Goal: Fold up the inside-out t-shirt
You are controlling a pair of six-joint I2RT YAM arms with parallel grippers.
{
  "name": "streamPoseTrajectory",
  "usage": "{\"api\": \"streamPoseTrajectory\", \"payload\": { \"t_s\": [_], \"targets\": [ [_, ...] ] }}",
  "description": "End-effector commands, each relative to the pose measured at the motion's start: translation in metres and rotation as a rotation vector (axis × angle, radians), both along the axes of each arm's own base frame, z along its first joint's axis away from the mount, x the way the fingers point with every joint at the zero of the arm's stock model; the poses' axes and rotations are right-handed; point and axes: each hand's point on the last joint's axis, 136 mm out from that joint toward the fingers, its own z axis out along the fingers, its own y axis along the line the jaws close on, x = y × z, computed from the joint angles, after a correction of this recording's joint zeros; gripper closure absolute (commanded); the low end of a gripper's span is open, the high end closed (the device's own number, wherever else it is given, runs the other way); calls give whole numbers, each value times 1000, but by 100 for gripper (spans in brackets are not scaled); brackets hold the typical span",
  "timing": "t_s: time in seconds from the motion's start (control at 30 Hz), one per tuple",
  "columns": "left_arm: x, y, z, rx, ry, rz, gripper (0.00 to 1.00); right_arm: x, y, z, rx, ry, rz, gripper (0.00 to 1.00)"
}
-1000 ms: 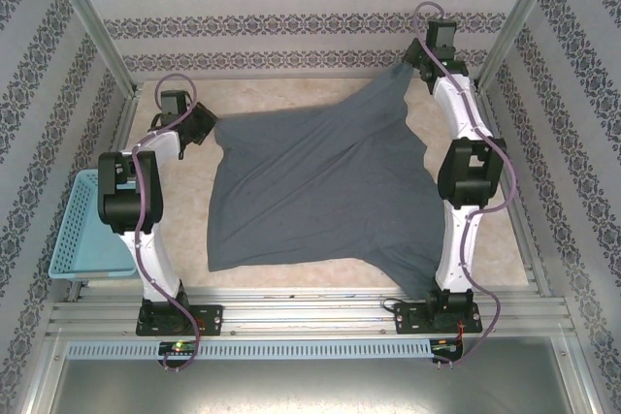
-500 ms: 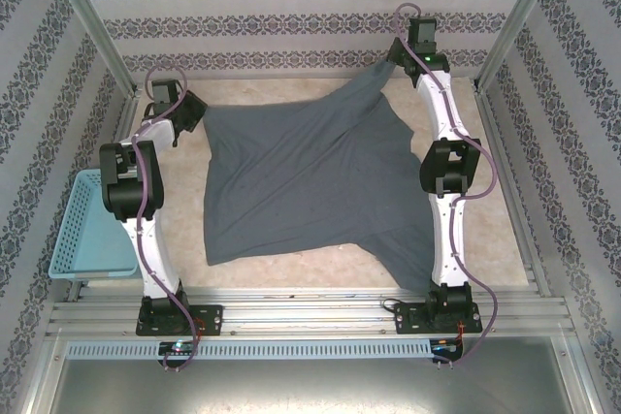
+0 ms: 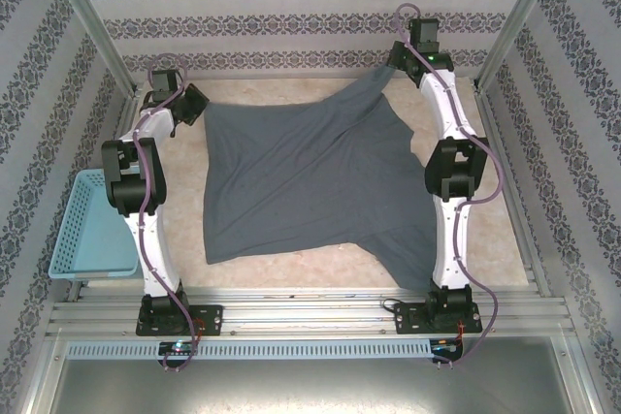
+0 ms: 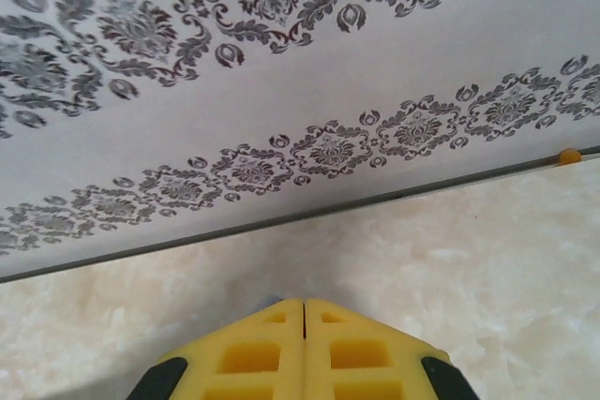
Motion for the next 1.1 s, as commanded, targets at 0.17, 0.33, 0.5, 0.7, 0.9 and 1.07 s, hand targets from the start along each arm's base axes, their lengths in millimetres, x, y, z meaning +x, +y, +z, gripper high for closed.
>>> {"api": "streamPoseTrajectory", "payload": {
  "t_s": [0.17, 0.33, 0.5, 0.7, 0.9, 1.07],
  "targets": [
    [-7, 27, 25, 23, -32, 9, 100, -16, -3, 56, -7, -135, 10, 100],
    [1, 33, 35, 33, -70, 6, 100, -4, -11, 64, -13, -150, -18, 100],
    [8, 30, 44, 30, -102, -24, 100, 5, -19, 76, -18, -176, -54, 100],
    [5, 29, 36, 43, -76, -35, 100, 5, -12, 65, -8, -156, -34, 100],
    [-4, 25, 4, -6, 4, -32, 100, 4, -3, 38, 23, -102, 0, 100],
    [-4, 22, -9, -41, 54, -36, 100, 7, 10, 16, 82, -32, 63, 100]
  ]
}}
